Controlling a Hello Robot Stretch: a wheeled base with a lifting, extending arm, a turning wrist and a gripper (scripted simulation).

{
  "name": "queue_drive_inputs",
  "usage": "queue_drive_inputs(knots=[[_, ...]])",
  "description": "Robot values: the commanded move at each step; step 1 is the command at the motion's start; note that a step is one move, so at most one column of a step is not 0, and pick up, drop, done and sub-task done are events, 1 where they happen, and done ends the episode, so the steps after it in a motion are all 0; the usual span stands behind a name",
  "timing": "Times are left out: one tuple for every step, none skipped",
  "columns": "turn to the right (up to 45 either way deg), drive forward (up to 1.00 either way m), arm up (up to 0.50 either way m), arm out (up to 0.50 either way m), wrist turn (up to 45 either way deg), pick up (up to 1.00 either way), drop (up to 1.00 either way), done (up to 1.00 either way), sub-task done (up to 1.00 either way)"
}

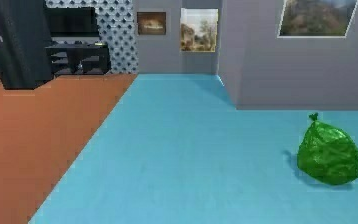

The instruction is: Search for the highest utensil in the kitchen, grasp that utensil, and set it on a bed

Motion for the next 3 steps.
queue_drive_inputs(knots=[[45.0,0.0,0.0,0.0,0.0,0.0,0.0,0.0,0.0],[0.0,0.8,0.0,0.0,0.0,0.0,0.0,0.0,0.0],[36.0,0.0,0.0,0.0,0.0,0.0,0.0,0.0,0.0]])
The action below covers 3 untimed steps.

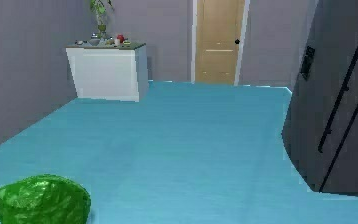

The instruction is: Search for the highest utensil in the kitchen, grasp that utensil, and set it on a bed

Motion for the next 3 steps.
queue_drive_inputs(knots=[[0.0,1.0,0.0,0.0,0.0,0.0,0.0,0.0,0.0],[3.0,0.0,0.0,0.0,0.0,0.0,0.0,0.0,0.0],[0.0,0.25,0.0,0.0,0.0,0.0,0.0,0.0,0.0]])
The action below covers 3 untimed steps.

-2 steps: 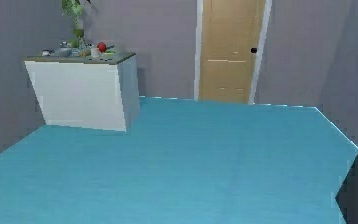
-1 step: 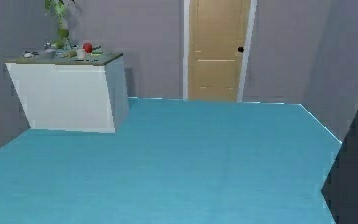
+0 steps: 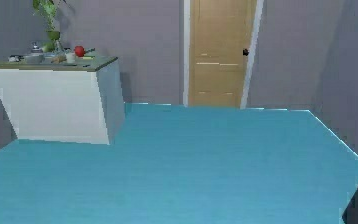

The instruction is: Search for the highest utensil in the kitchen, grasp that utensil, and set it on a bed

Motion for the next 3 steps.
queue_drive_inputs(knots=[[-21.0,0.0,0.0,0.0,0.0,0.0,0.0,0.0,0.0],[0.0,1.0,0.0,0.0,0.0,0.0,0.0,0.0,0.0],[-6.0,0.0,0.0,0.0,0.0,0.0,0.0,0.0,0.0]])
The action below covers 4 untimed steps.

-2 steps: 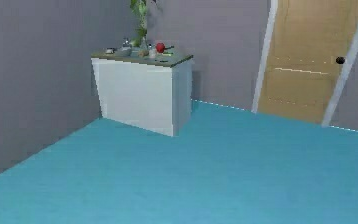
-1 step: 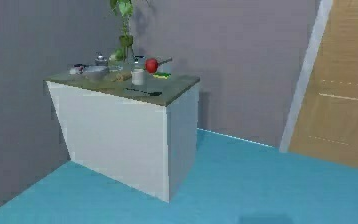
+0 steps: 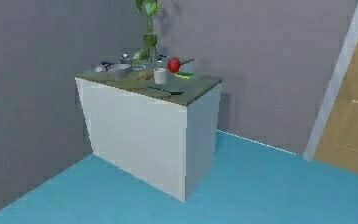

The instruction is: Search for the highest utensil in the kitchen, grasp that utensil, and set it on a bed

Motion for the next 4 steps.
queue_drive_inputs(knots=[[0.0,0.5,0.0,0.0,0.0,0.0,0.0,0.0,0.0],[-45.0,0.0,0.0,0.0,0.0,0.0,0.0,0.0,0.0],[-12.0,0.0,0.0,0.0,0.0,0.0,0.0,0.0,0.0],[0.0,0.6,0.0,0.0,0.0,0.0,0.0,0.0,0.0]])
